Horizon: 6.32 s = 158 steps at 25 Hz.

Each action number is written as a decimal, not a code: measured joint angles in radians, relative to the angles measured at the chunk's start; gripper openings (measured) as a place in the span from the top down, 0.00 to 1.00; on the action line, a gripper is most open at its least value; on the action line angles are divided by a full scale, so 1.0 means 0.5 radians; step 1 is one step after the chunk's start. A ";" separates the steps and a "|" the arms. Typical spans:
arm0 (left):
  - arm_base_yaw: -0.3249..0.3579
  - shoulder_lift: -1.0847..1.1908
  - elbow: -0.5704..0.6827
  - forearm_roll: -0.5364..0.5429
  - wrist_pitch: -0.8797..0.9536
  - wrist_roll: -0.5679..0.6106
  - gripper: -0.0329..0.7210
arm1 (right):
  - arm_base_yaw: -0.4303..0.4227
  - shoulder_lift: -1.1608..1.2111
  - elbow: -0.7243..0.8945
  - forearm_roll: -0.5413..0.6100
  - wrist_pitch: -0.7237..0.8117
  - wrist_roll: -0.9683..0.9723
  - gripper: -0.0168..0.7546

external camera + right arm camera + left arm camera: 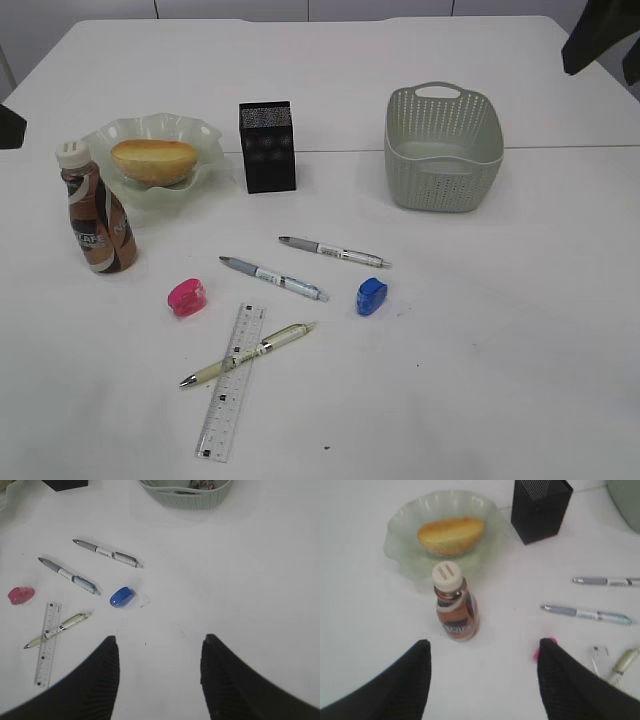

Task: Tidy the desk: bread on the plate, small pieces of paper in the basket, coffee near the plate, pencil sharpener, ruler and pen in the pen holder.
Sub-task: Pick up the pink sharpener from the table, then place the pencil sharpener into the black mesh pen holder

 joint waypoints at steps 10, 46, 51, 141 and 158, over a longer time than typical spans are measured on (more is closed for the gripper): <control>-0.305 0.443 -0.486 -0.201 0.886 0.371 0.37 | 0.000 0.001 0.000 0.000 0.000 0.004 0.47; -0.439 2.041 -1.186 0.081 0.831 0.714 0.38 | 0.000 0.001 0.000 0.000 0.000 0.007 0.48; -0.439 2.074 -1.193 0.088 0.827 0.714 0.39 | 0.000 0.001 0.000 0.000 0.000 0.007 0.48; -0.252 2.601 -2.308 -0.060 -0.698 -0.177 0.74 | 0.000 0.005 0.000 0.051 0.000 -0.037 0.48; -0.232 2.635 -2.308 -0.059 -0.778 -0.177 0.64 | 0.000 0.005 0.000 0.051 0.000 -0.046 0.48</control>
